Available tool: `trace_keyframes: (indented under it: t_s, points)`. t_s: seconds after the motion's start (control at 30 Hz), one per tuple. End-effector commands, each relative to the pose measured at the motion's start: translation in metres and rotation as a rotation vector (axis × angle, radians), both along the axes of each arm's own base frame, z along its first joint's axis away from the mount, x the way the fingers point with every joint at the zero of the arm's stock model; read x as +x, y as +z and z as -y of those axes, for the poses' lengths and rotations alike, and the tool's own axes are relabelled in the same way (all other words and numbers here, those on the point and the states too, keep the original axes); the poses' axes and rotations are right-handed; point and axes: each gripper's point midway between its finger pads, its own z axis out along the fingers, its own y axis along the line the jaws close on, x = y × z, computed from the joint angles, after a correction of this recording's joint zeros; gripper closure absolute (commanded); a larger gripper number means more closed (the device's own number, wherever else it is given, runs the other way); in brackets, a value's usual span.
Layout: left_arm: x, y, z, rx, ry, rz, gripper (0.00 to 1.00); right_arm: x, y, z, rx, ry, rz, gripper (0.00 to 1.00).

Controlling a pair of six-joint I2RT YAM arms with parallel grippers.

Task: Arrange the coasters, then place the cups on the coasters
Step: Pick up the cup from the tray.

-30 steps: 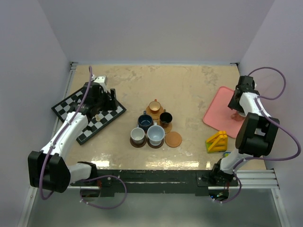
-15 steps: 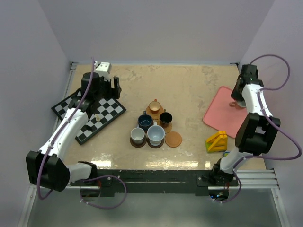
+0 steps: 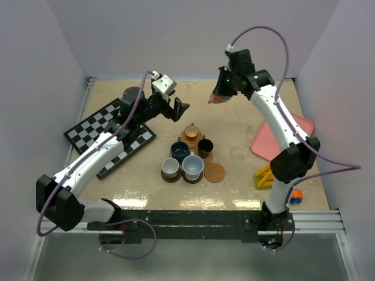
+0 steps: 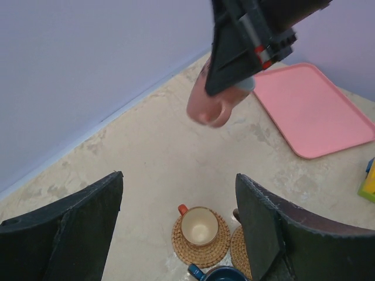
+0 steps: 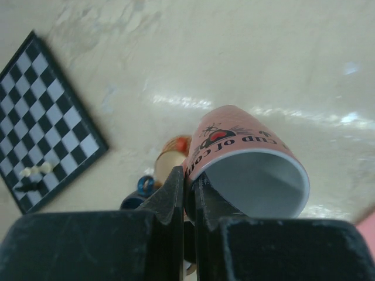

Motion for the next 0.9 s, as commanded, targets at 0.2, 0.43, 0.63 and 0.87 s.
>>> trace_keyframes:
  t_s: [0.2, 0.43, 0.63, 0.87]
  points:
    - [-0.005, -0.014, 0.042, 0.084, -0.184, -0.001, 0.18, -0.040, 0.024, -0.109, 0.202, 0.205, -0.055, 1.00]
    - [0.004, -0.059, 0.041, 0.215, -0.079, -0.076, 0.23, -0.050, 0.030, -0.130, 0.226, 0.250, -0.065, 1.00]
    - [0.015, -0.058, 0.034, 0.231, 0.004, -0.059, 0.38, -0.052, 0.032, -0.133, 0.221, 0.267, -0.066, 1.00]
    - [0.015, -0.064, 0.047, 0.232, 0.000, -0.058, 0.58, -0.054, 0.026, -0.135, 0.213, 0.286, -0.079, 1.00]
